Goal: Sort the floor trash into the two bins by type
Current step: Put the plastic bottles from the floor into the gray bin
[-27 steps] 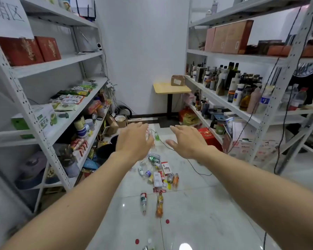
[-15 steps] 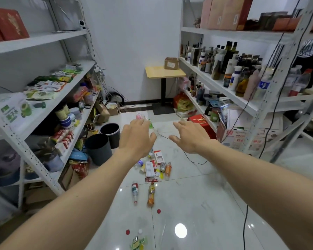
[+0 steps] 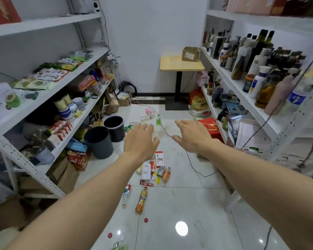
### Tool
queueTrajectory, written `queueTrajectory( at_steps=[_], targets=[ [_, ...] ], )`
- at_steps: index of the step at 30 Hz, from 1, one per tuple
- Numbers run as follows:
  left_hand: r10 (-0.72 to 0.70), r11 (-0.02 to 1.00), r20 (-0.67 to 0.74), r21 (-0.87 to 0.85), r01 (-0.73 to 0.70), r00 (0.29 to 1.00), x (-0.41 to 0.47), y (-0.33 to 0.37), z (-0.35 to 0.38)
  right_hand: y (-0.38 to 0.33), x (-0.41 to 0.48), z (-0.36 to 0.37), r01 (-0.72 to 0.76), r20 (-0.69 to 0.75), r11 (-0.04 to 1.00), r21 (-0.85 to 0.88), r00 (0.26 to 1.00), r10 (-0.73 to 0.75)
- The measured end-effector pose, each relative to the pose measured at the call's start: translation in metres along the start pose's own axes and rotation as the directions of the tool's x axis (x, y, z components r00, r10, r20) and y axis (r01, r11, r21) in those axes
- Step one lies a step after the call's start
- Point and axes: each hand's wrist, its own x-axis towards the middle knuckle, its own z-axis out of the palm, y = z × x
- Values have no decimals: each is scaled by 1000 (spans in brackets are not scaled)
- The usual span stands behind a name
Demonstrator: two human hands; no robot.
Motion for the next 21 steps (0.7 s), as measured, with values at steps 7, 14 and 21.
queueTrajectory(
  at_steps=[7,14,21],
  targets=[
    [-33,999,15,4,33,999,102,5,32,51,98,26,33,32,999,24,999,-33],
    [-38,999,34,33,37,999,238,-17,69,89,235,45,25,63,999,-23,998,-23],
    [-49,998,32,46,48,998,360,-31,94,121,356,51,63,118,997,-45,991,-58]
  ],
)
